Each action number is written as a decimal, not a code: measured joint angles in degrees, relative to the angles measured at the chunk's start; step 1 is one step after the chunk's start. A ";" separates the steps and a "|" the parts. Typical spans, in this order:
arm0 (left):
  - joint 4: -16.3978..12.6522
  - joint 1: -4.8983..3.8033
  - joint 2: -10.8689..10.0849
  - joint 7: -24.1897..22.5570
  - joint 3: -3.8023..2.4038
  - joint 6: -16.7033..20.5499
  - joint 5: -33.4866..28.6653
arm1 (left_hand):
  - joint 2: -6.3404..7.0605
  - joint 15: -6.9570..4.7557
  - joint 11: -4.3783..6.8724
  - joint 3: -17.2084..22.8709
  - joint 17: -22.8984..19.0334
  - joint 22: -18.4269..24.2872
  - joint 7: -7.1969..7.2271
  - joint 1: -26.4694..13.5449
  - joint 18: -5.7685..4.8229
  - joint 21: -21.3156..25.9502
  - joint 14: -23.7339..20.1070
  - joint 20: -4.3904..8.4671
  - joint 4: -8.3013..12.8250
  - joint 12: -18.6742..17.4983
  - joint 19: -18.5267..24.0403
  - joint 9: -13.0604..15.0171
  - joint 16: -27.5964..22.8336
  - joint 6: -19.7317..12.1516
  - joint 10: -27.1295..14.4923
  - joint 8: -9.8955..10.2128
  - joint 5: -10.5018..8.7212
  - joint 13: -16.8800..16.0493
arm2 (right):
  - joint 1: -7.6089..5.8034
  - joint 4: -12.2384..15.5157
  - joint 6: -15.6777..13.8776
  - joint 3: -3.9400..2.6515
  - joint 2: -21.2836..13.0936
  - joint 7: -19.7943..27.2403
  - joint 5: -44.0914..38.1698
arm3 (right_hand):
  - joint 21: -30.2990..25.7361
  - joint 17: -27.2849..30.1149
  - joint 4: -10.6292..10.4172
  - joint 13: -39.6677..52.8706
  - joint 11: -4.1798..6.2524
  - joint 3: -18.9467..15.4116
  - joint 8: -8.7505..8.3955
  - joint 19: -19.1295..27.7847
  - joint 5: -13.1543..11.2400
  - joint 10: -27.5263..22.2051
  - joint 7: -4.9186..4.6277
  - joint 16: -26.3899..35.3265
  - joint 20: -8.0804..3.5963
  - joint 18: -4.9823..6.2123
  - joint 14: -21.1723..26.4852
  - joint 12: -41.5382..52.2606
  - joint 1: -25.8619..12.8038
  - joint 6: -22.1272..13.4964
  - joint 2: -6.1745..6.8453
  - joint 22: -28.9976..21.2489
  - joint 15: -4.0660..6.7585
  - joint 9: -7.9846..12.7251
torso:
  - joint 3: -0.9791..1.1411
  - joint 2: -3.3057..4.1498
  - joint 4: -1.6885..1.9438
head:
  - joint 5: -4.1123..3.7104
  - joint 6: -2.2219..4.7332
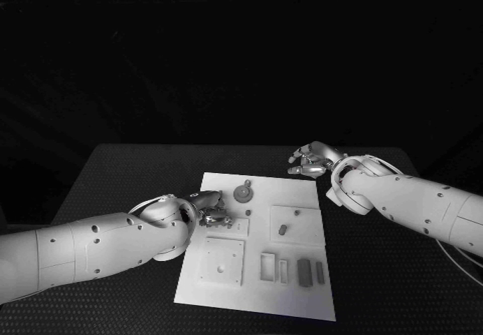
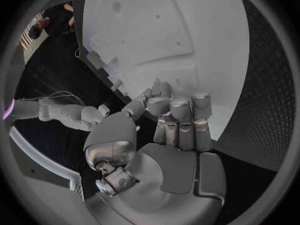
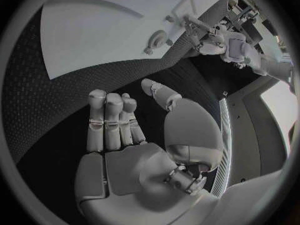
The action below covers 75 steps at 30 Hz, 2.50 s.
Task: Assemble the parts on the task board
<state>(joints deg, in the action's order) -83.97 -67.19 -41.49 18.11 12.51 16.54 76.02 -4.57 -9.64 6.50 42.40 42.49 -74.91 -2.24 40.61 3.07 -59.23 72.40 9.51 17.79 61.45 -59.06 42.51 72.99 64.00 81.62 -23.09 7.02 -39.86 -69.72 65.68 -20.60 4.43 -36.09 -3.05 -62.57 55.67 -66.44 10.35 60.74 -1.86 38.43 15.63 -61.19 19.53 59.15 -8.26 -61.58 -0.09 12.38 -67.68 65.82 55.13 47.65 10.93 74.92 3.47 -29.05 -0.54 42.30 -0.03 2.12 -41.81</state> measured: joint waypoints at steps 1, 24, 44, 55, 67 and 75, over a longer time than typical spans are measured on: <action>0.01 0.00 0.01 0.01 -0.01 -0.06 0.01 | 0.00 0.05 0.00 0.00 0.00 0.00 0.00 0.00 0.00 0.00 0.05 0.00 0.00 0.00 0.00 0.00 0.00 0.00 0.00 0.01 0.00 0.00 | 0.00 0.00 0.00 0.00 0.02 0.00 0.00 | 0.00 0.00 0.00 0.00 0.00 0.00 0.00 0.00 0.00 0.00 0.08 0.00 0.00 0.00 0.00 0.00 0.00 0.08 0.00 0.00 0.00 0.00 | 0.00 0.00 0.00 | 0.00 0.00; -0.57 0.04 0.10 0.26 -0.20 -2.13 0.53 | 5.63 0.05 0.00 0.22 -0.34 0.01 -0.12 5.63 -0.01 -0.45 0.29 0.20 -1.60 0.21 0.20 -0.13 0.00 0.12 0.00 -0.49 3.67 0.31 | 0.00 0.02 0.00 0.00 0.16 -0.07 -0.05 | 0.00 0.05 0.16 -0.04 0.00 -0.16 0.00 0.00 0.00 0.00 0.09 0.00 0.00 0.00 -0.02 0.28 0.00 0.09 0.00 0.00 -0.02 0.05 | -0.03 -0.01 -0.01 | 0.00 -0.18; -0.18 -0.04 0.01 0.75 -0.29 -2.31 1.53 | 5.84 0.14 0.00 -1.61 -0.41 -0.03 -0.21 5.87 -0.01 -0.44 0.39 -0.01 -2.91 0.64 -0.01 0.10 0.45 0.22 0.00 -0.49 1.83 0.30 | 0.00 -0.01 0.00 0.00 0.21 -0.08 -0.05 | 0.01 0.10 0.00 -0.14 0.00 -0.32 0.00 -0.03 0.23 0.00 0.06 -0.22 -0.02 0.00 -0.10 0.28 -0.46 0.06 0.00 0.00 -0.10 0.04 | 0.00 -0.01 -0.05 | 0.16 -0.09; -0.18 0.00 -0.02 0.98 -0.26 -2.55 1.76 | 0.32 -0.04 0.00 -2.36 -0.33 -0.02 -0.27 0.36 0.00 -0.44 0.60 -0.01 -2.32 1.51 -0.01 -0.02 1.14 0.29 0.00 -0.85 7.89 0.19 | 0.00 -0.01 0.01 0.00 0.21 -0.08 -0.06 | 0.00 0.10 0.00 -0.17 0.00 -0.31 0.00 -0.24 0.23 0.00 -0.01 -0.23 -0.05 0.01 -0.10 0.28 -0.46 -0.01 0.00 0.00 -0.11 0.04 | 0.01 -0.02 -0.04 | 0.22 -0.18; -0.24 -0.12 -0.01 1.01 -0.37 -3.86 1.38 | -0.07 0.05 0.00 -2.30 -0.34 -0.02 -0.29 -1.14 0.00 -0.44 0.69 -0.01 -2.29 1.78 -0.01 -0.03 1.14 0.30 0.00 -1.06 8.12 0.27 | 0.00 -0.01 0.02 0.00 0.24 -0.08 -0.06 | 0.01 0.10 0.00 -0.18 0.00 -0.31 0.00 -0.23 0.45 0.00 -0.02 -0.22 -0.04 0.01 -0.11 0.28 -0.45 -0.02 0.00 0.00 -0.11 0.03 | 0.00 -0.02 -0.05 | 0.21 -0.24; -0.14 -0.09 0.02 1.24 -0.33 -4.45 1.19 | 2.51 0.11 0.01 -0.32 -0.44 -0.01 0.58 -3.35 0.93 -0.44 0.81 -0.01 -3.72 1.78 -0.01 -0.43 1.14 1.19 0.01 -1.33 4.23 0.68 | 0.00 -0.01 0.02 0.00 0.21 -0.08 -0.07 | 0.01 0.10 0.00 -0.18 0.00 -0.31 0.00 -0.22 0.45 0.00 -0.03 -0.22 -0.03 0.01 -0.11 0.28 -0.45 -0.03 0.00 0.00 -0.11 0.03 | 0.01 -0.02 -0.04 | 0.18 -0.27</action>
<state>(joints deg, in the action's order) -84.11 -67.28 -41.47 19.35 12.18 12.09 77.21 -2.06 -9.53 6.52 42.08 42.05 -74.92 -1.66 37.26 4.00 -59.67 73.21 9.50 14.07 63.23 -59.07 42.08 74.14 65.18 81.64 -24.42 11.25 -39.18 -69.72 65.67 -20.57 4.43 -35.88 -3.13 -62.63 55.68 -66.35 10.35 60.56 -1.86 38.12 15.63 -61.41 19.97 59.15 -8.29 -61.80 -0.12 12.39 -67.79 66.10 54.68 47.62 10.93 74.92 3.36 -29.02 -0.53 42.29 -0.08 2.30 -42.08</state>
